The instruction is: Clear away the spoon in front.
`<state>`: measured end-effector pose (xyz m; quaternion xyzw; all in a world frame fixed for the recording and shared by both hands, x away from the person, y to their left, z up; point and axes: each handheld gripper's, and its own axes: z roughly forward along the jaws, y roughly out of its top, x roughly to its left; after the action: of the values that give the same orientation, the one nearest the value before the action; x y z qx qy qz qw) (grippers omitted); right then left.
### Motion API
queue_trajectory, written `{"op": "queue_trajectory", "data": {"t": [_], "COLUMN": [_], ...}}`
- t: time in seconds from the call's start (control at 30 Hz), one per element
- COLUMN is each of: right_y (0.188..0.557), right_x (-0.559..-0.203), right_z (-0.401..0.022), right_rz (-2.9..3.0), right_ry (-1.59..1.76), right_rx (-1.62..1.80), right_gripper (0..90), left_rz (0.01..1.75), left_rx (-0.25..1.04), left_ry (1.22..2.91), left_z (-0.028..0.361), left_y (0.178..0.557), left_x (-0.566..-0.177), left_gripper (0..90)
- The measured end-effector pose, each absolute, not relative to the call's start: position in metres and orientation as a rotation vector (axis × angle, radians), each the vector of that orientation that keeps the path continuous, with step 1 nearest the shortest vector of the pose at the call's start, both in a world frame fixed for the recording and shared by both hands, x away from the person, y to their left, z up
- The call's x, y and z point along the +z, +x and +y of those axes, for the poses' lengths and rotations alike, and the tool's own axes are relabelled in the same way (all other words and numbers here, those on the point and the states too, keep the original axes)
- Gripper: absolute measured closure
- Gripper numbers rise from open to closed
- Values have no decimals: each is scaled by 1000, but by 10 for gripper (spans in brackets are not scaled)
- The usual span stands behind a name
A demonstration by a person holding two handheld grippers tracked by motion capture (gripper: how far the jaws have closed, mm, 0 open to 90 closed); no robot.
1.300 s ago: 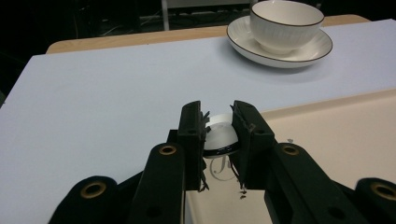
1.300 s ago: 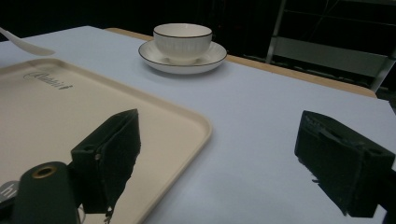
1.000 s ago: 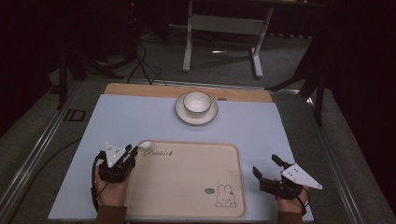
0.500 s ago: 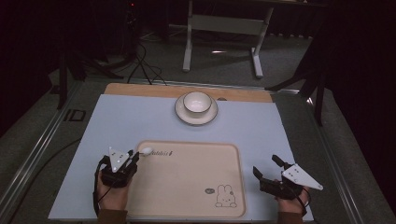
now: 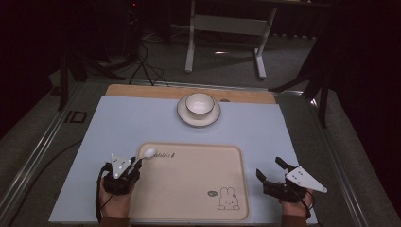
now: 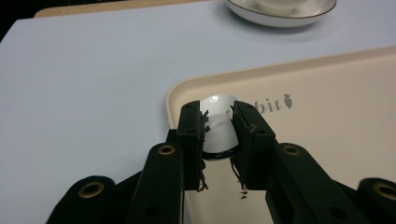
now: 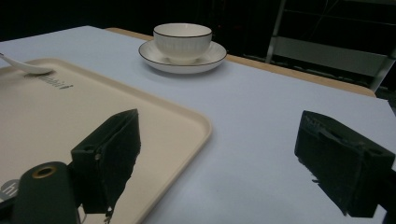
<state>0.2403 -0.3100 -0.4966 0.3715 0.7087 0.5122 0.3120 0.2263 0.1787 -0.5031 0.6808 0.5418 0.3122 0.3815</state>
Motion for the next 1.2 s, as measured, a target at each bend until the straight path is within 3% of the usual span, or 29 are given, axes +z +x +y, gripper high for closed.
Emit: {"op": "queue_trajectory", "data": {"t": [0.8, 0.93, 1.2], "right_y": [240, 240, 240], "right_x": [-496, -497, -497], "right_z": [-310, -310, -310], "right_rz": [1871, 1873, 1876], "right_ry": [979, 979, 981], "right_rx": [1355, 1354, 1352], "right_gripper": [139, 139, 139], "left_rz": [1421, 1423, 1356], "left_rx": [714, 691, 592], "left_ry": [1798, 1796, 1758], "left_z": [172, 173, 174], "left_y": [214, 214, 215], "left_x": [-528, -530, -521], "left_gripper": [703, 646, 444]}}
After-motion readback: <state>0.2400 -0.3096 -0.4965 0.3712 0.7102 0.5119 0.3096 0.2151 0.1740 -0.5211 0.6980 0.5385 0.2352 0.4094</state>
